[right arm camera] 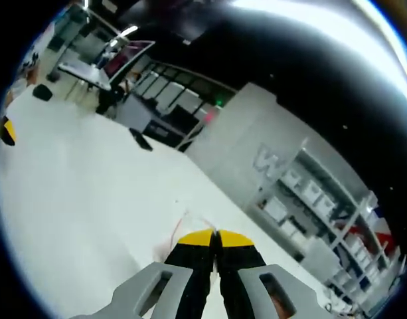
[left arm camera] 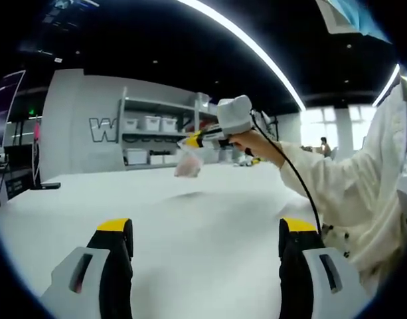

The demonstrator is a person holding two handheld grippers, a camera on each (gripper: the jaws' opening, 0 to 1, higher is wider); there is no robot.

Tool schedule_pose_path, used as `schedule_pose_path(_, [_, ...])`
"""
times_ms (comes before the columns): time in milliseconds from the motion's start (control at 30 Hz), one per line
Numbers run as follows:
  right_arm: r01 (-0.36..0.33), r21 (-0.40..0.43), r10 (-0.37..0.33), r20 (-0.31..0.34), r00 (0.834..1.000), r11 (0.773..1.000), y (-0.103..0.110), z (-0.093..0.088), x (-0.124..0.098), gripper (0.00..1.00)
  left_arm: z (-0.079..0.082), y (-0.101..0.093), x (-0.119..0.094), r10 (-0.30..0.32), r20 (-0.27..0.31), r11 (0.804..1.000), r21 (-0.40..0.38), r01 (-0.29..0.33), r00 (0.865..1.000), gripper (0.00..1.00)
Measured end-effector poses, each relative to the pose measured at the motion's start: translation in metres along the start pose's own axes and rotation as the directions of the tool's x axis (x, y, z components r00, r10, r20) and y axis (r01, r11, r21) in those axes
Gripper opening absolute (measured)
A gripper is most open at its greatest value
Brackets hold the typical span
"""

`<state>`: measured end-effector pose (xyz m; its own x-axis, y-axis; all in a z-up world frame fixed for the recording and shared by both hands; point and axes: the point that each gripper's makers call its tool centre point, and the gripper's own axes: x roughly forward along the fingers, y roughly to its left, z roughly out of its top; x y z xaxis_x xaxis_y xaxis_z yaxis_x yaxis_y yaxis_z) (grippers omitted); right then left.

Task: Open the resealable bag by pulling the two sides of the seal apart until the entire bag opening is separated and visibly accessible.

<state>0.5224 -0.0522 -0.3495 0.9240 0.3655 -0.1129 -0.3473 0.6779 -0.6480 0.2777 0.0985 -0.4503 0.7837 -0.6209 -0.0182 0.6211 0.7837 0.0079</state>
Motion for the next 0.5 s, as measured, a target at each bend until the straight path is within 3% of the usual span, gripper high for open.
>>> schedule_pose_path(500, [0.007, -0.005, -0.007, -0.032, 0.999, 1.0, -0.005, -0.012, 0.013, 0.0, 0.002, 0.0, -0.001, -0.001, -0.003, 1.0, 0.011, 0.001, 1.0, 0.9])
